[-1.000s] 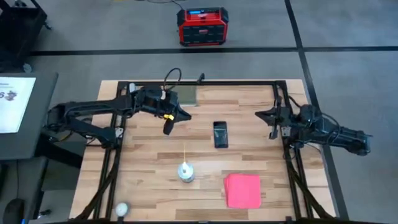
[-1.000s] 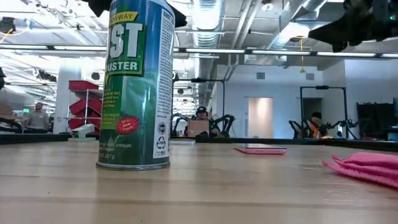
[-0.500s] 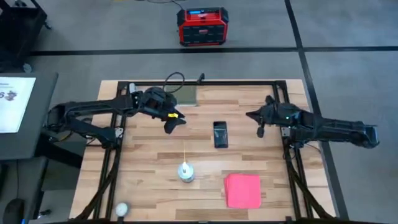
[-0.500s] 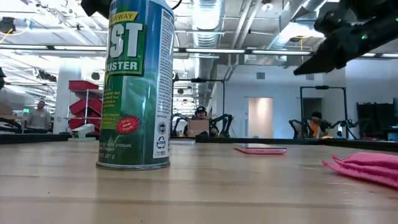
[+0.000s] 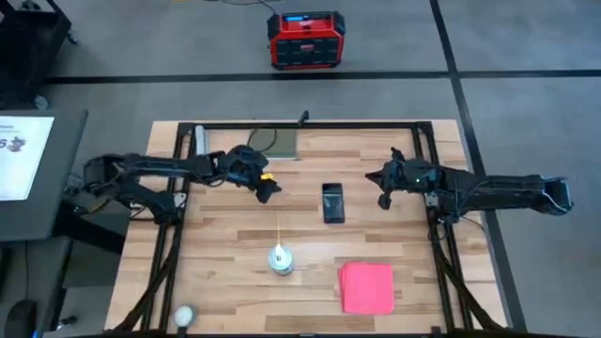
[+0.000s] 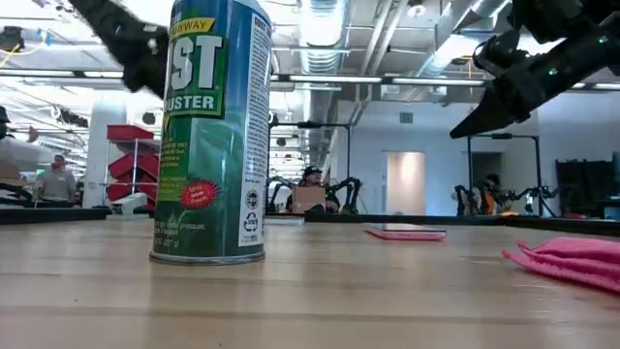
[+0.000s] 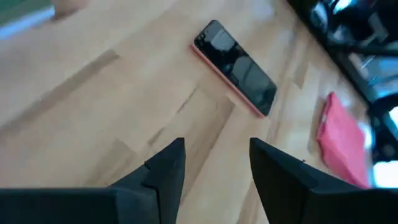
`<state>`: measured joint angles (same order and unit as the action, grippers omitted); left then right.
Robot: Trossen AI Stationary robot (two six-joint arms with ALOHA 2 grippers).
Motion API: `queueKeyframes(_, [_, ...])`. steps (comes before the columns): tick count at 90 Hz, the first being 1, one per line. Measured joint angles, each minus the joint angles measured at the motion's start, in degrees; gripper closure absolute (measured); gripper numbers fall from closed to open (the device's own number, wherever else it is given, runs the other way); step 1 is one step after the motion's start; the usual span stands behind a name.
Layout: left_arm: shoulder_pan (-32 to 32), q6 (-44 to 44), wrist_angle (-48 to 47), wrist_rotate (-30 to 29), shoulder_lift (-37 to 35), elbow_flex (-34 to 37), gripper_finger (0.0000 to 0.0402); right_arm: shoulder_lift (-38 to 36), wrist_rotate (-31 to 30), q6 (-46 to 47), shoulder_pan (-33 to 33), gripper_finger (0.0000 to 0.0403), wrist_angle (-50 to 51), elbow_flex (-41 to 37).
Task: Apply microfiber cloth
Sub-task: Spray the front of the pink cellphone with the white spray bottle
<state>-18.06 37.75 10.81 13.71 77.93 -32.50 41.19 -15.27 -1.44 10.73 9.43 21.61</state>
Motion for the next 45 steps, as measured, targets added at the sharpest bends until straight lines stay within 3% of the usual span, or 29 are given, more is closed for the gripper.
queueKeyframes(17, [0.5, 10.2, 16.6, 1.5, 4.0, 6.1, 0.0247, 4.4, -1.1, 3.3, -1.6, 0.0403, 0.1, 0.0])
queueKeyframes(45, [1.6, 12.7, 21.9, 1.1, 9.4, 5.6, 0.0247, 18.3, -1.6, 7.1, -3.7, 0.0403, -4.0, 0.0])
